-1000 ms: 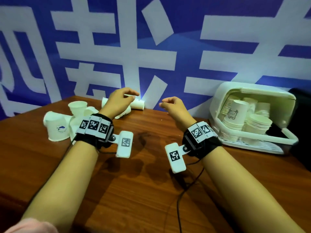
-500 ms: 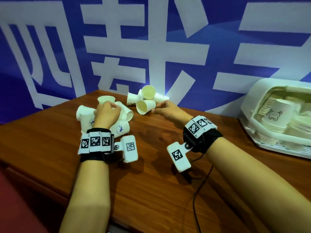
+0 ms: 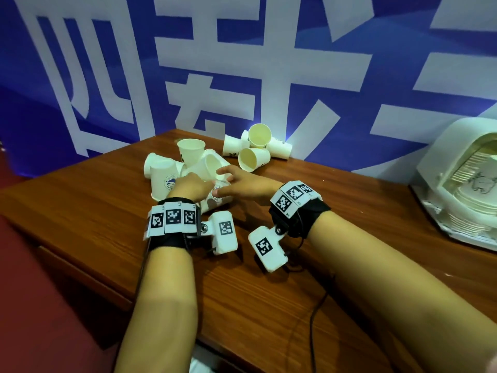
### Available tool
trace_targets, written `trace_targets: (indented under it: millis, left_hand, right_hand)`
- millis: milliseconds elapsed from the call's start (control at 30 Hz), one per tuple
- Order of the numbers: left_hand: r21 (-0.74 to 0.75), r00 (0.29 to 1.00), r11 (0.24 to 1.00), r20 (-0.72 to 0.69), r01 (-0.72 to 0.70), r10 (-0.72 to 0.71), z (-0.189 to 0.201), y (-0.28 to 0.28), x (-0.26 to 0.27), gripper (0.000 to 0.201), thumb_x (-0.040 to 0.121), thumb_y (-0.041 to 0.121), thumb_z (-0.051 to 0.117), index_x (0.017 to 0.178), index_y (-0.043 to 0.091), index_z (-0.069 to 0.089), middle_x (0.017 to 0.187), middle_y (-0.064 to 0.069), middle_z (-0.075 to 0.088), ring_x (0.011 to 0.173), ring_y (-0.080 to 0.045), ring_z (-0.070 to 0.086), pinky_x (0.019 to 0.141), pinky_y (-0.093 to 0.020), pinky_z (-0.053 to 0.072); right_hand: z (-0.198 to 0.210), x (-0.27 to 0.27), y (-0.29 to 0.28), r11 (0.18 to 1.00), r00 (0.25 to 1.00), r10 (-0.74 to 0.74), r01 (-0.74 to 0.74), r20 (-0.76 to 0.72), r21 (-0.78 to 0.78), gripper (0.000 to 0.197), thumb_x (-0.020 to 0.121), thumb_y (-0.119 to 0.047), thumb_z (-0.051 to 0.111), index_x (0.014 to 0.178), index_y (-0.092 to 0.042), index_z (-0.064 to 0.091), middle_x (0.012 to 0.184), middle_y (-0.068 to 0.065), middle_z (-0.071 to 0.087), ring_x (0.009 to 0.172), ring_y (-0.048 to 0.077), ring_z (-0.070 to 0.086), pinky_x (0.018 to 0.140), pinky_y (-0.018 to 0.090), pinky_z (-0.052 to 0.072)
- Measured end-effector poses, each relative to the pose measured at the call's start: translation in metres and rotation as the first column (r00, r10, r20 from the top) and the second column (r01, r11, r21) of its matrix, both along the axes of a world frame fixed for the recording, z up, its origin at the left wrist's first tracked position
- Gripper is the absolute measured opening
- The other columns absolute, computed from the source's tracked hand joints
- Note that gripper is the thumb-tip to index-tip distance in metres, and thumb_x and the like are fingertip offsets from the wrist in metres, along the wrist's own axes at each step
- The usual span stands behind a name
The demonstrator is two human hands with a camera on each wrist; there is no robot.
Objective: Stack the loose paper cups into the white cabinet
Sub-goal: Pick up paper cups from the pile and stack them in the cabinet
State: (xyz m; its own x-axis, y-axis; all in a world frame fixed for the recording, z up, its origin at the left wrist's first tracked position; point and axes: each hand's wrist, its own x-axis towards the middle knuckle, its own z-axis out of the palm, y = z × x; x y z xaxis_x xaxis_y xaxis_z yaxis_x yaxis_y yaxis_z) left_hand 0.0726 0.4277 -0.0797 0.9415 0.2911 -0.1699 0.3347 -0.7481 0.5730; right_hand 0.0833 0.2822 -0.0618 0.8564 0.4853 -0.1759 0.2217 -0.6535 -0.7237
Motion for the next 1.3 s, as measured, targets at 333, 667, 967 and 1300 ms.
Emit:
trace_targets:
  millis: [333, 667, 967, 1300]
  left_hand:
    - [-0.086, 0.957, 0.966, -0.138, 0.244, -0.254, 0.008, -0.027, -0.009, 0.048, 0.102, 0.047, 0.029, 0.102, 0.007, 0.054, 0.081, -0.006, 0.059, 0.062, -0.016, 0.053, 0.052, -0.025, 0.043]
    - [-0.347, 0.871, 0.855, -0.168, 0.386, -0.461, 0.013, -0.08, -0.017, 0.053, 0.097, 0.054, 0.039, 0.116, 0.009, 0.058, 0.104, -0.009, 0.069, 0.091, -0.022, 0.068, 0.093, -0.033, 0.053]
    - [-0.44, 0.768, 0.677, 0.046, 0.59, -0.639, 0.036, -0.168, -0.029, 0.031, 0.101, 0.037, 0.041, 0.113, 0.012, 0.056, 0.092, -0.001, 0.058, 0.083, -0.009, 0.058, 0.095, -0.037, 0.051]
    - [-0.378, 0.649, 0.542, 0.27, 0.751, -0.711, 0.044, -0.279, -0.017, 0.037, 0.101, 0.032, 0.044, 0.12, 0.004, 0.058, 0.114, -0.02, 0.063, 0.095, -0.024, 0.061, 0.093, -0.042, 0.051]
  right_hand:
    - [-0.003, -0.003, -0.033, 0.993, 0.999, 0.017, -0.012, 0.044, -0.12, 0.067, 0.082, -0.043, 0.073, 0.132, -0.006, 0.048, 0.132, 0.015, 0.05, 0.118, 0.028, 0.053, 0.102, 0.045, 0.047]
    - [-0.015, 0.001, -0.101, 0.982, 0.996, -0.066, 0.075, 0.058, -0.171, 0.095, 0.056, -0.071, 0.077, 0.131, -0.021, 0.049, 0.129, 0.009, 0.05, 0.115, 0.027, 0.056, 0.098, 0.047, 0.05]
    - [0.004, -0.027, -0.206, 0.989, 0.991, -0.134, 0.132, 0.027, 0.066, 0.064, 0.074, -0.055, 0.072, 0.109, -0.002, 0.064, 0.103, 0.02, 0.064, 0.089, 0.022, 0.059, 0.074, 0.033, 0.043]
    - [0.035, -0.062, -0.312, 0.945, 0.956, -0.283, 0.262, 0.083, 0.197, 0.011, 0.093, -0.026, 0.062, 0.098, -0.018, 0.067, 0.094, 0.009, 0.07, 0.086, 0.016, 0.061, 0.077, 0.032, 0.042]
